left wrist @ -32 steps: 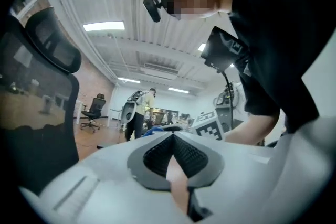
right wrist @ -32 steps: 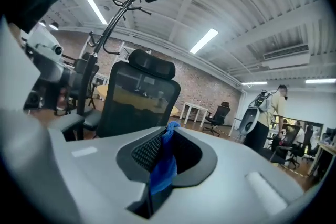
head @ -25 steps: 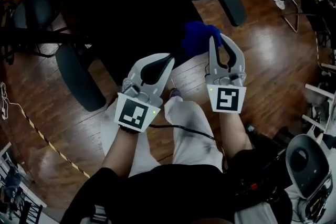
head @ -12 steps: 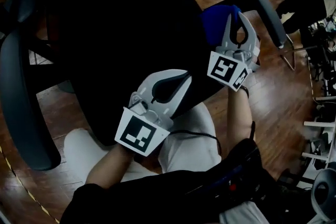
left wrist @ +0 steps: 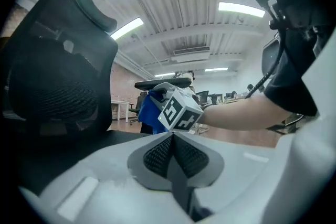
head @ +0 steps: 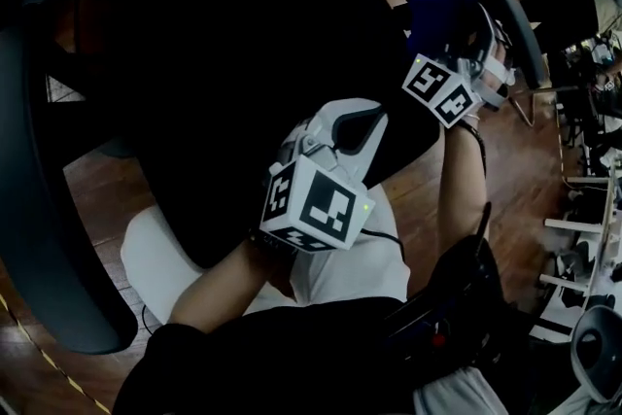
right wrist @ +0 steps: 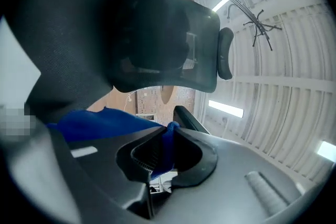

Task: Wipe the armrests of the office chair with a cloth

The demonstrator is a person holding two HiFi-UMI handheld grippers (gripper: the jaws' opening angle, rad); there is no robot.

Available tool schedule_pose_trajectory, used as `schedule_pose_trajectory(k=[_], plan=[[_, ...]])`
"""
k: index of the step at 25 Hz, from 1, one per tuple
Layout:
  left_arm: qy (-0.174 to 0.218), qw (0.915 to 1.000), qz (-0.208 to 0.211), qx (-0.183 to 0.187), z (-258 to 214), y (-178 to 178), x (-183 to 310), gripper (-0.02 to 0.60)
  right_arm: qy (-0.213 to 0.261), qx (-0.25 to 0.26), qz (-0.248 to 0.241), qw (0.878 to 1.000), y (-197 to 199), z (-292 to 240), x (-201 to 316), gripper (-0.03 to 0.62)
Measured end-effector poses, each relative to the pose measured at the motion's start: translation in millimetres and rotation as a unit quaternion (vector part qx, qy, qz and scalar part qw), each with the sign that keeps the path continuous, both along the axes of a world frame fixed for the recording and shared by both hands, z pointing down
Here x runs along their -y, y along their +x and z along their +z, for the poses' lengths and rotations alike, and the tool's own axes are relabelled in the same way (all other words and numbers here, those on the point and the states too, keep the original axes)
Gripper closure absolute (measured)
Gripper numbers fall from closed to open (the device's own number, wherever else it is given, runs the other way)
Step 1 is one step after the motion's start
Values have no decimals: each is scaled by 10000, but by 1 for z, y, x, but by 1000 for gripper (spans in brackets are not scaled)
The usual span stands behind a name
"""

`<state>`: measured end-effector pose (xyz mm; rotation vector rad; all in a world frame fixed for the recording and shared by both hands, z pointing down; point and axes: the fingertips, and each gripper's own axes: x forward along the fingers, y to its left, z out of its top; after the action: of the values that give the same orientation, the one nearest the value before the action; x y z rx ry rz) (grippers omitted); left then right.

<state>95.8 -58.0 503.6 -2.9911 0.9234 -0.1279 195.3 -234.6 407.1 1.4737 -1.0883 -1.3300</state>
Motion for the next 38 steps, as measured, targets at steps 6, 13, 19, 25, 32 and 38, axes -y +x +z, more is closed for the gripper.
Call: schedule_pose_trajectory(k=[6, 13, 19, 25, 32, 38], plan=[[77, 9977, 57, -673, -25, -7, -7, 578, -1138, -622, 9, 9916, -12, 52, 23, 562], [21, 9978, -89, -663, -27, -7, -2, 578, -2146, -782, 213, 9733, -13, 101, 40, 562], [-13, 9971, -60, -752, -24, -12, 1, 578, -1657, -658, 81, 9839, -10, 70, 22, 560], [-2, 9980, -73, -634, -20, -14, 2, 578, -211, -367, -259, 9988, 12, 7, -17, 562], [2, 9983, -60, -575, -22, -9, -1, 578, -69, -325, -474, 9983, 28, 17, -27, 572], [139, 9976, -47, -673, -29, -15, 4, 578, -2644, -767, -740, 9585, 9, 120, 8, 565]])
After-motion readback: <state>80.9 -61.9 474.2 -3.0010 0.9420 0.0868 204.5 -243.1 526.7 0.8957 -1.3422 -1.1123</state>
